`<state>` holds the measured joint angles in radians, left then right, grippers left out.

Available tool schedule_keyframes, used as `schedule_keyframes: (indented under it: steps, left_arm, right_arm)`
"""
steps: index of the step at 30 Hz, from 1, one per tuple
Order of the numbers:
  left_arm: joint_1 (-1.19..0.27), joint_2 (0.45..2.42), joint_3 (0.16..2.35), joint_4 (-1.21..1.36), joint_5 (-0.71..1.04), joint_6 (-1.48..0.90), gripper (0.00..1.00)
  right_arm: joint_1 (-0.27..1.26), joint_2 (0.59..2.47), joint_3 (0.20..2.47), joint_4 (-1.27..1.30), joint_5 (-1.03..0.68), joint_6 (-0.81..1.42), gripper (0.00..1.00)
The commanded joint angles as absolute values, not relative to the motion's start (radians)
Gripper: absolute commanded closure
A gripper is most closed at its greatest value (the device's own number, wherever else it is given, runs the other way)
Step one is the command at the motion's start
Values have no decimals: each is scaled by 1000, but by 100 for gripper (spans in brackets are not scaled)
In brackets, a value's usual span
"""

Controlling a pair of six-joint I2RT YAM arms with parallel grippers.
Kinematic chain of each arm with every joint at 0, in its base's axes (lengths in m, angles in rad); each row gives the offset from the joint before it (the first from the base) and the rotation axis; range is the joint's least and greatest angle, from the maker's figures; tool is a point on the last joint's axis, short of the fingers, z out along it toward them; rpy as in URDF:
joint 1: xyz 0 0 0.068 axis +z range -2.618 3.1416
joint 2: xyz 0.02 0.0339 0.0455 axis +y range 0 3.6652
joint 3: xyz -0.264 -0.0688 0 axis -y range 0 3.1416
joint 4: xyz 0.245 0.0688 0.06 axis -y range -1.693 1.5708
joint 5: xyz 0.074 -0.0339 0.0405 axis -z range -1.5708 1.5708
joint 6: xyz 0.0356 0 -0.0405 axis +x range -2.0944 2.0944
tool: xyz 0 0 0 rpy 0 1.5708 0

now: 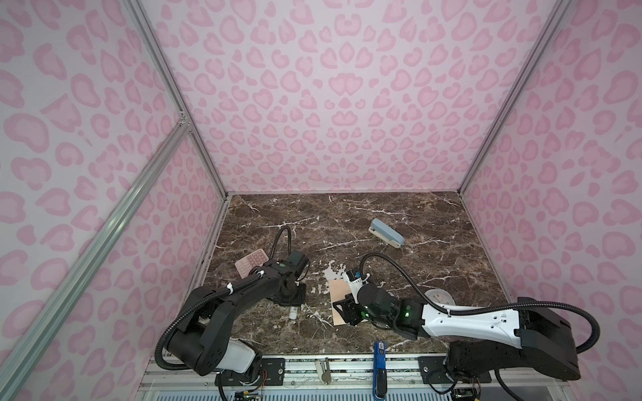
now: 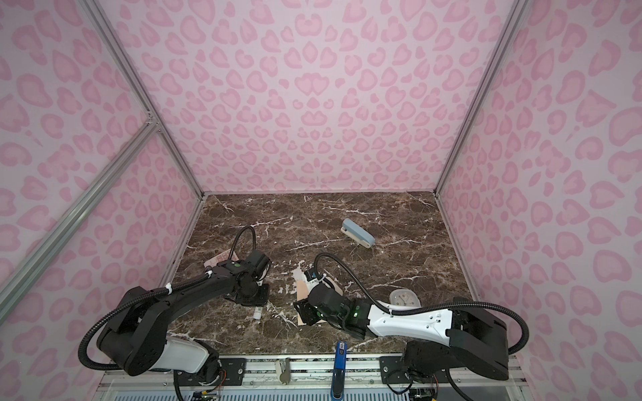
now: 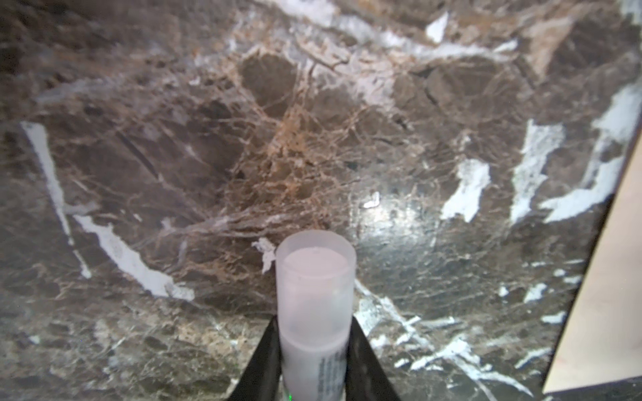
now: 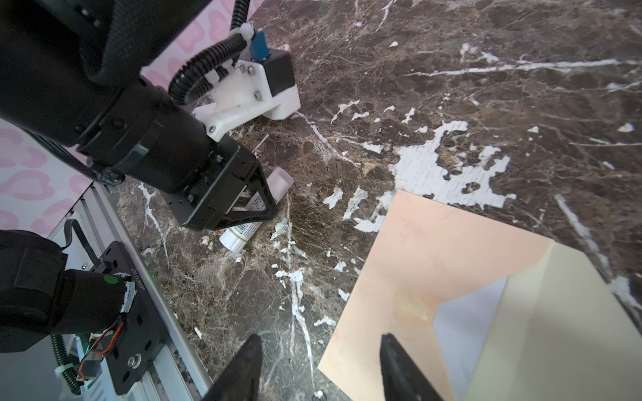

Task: Place the letter into the envelope and seal it
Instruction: 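Grasp the white glue stick upright with the left gripper, then lift the glue stick with the left gripper while the right gripper rises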

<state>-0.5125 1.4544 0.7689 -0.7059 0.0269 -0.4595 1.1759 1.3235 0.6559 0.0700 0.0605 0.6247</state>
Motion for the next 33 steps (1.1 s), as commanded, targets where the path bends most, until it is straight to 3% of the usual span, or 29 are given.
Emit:
schedule_keyframes:
  steps: [1,10,21,33]
  left_arm:
    - [-513,1467,787,-746,50,-439,72]
    - [-527,1533,799,-758,39,-452,73]
    - [-544,1591,818,-776,20,-456,65]
    - [-545,1578,809,-768,43,-453,71]
  right_arm:
    - [1175,1331,653,94,80,616,43]
    - [1174,1315,629,107,90,620,43]
    - [1154,1293,605,107,83,615,43]
    - [1141,1294,606,112,73,614,43]
